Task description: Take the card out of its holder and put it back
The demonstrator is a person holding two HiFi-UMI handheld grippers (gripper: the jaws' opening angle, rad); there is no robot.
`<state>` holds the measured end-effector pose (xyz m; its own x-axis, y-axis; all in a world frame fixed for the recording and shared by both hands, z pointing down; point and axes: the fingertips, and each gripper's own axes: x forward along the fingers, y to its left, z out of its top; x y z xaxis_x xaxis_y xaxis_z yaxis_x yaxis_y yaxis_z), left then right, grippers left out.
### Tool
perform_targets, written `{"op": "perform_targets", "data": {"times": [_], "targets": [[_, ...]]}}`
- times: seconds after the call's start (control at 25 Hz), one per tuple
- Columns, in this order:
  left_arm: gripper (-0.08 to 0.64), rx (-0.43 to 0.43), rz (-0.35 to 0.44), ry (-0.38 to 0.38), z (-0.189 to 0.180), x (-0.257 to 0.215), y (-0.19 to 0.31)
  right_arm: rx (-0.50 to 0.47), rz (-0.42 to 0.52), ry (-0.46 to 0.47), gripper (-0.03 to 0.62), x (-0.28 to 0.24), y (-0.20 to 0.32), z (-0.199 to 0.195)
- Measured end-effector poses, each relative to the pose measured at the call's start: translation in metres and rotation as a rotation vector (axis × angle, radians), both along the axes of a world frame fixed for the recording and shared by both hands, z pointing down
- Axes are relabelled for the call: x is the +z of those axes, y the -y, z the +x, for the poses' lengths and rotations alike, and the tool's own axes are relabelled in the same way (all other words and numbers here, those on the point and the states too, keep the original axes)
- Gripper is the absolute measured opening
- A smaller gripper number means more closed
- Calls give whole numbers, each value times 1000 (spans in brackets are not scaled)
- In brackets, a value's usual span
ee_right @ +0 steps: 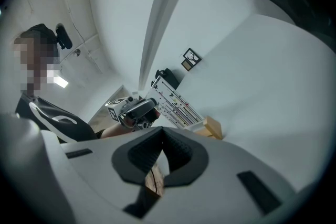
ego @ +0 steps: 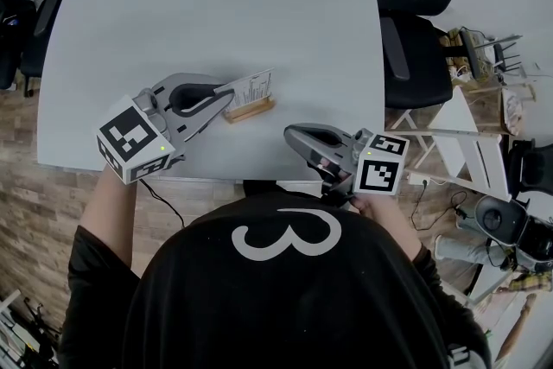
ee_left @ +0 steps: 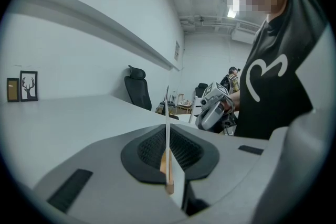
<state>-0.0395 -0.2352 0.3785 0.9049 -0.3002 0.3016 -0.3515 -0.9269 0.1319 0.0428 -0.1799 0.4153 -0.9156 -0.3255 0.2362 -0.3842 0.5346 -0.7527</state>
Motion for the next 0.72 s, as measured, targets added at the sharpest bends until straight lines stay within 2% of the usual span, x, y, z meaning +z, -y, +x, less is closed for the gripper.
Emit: {"op": "perform_targets", "data": {"times": [0.72], "targets": [[25, -7, -29, 33, 3, 29, -1, 13, -15, -7, 6, 5, 1, 4]]}}
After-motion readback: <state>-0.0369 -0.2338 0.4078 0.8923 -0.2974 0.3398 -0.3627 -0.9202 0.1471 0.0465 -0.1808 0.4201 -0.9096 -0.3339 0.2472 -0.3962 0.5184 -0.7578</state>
